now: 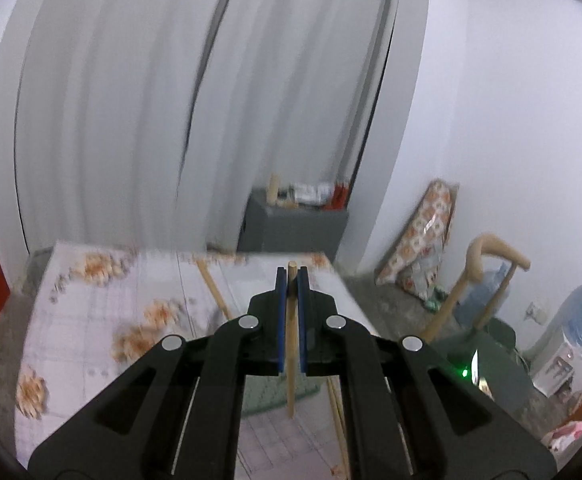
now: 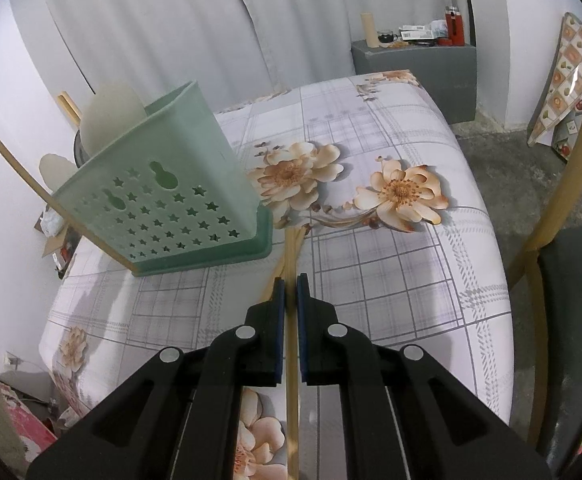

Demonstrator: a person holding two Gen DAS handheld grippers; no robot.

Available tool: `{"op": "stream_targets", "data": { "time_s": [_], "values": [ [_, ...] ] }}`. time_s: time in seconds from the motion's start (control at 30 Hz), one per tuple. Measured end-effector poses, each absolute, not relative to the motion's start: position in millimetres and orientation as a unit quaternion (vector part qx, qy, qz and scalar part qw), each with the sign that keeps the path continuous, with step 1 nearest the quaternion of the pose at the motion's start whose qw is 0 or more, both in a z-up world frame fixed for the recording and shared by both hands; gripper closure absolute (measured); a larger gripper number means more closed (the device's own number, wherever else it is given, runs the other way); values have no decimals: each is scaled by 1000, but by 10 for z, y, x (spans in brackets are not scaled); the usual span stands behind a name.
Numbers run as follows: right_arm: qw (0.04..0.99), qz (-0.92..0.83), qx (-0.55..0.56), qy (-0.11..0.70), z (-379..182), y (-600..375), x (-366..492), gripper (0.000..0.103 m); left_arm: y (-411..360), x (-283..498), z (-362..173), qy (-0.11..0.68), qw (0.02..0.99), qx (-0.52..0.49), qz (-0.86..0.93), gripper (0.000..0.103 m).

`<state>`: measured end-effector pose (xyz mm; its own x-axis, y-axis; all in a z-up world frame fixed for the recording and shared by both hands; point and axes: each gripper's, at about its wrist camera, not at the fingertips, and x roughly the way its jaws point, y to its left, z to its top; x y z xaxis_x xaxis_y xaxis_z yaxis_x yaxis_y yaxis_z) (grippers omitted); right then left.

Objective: Organize utensils
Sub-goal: 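Lift the chopstick with the left gripper, insert it into the caddy, open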

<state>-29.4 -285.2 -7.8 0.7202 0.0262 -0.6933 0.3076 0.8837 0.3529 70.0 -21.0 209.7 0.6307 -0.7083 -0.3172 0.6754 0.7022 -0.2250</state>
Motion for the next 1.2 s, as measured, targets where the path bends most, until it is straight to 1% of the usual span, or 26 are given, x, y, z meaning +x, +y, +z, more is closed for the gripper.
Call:
{"op": "stream_targets", "data": {
  "time_s": [0.13, 0.27, 0.47, 0.57, 0.87, 1.2],
  "values": [
    [898, -78, 228, 367, -79, -2853, -285, 97, -106, 699, 2418, 137, 917, -52, -371, 99],
    [898, -78, 228, 367, -80, -2851, -287, 97, -113, 768, 2575, 107, 925, -60, -360, 100],
    [898, -79, 229, 368, -82, -2850, -284, 97, -201, 990, 2562, 95, 935, -73, -334, 99],
    [897, -81, 230, 368, -83, -2863, -287, 97, -229, 1076, 2572, 102, 931, -86, -339, 100],
    [895, -77, 237, 370, -135, -2906, -268, 97, -301, 1077, 2717, 72, 934, -82, -340, 100],
    [895, -79, 238, 370, -136, -2942, -277, 97, -478, 1266, 2406, 98, 934, -91, -330, 100]
  ]
}}
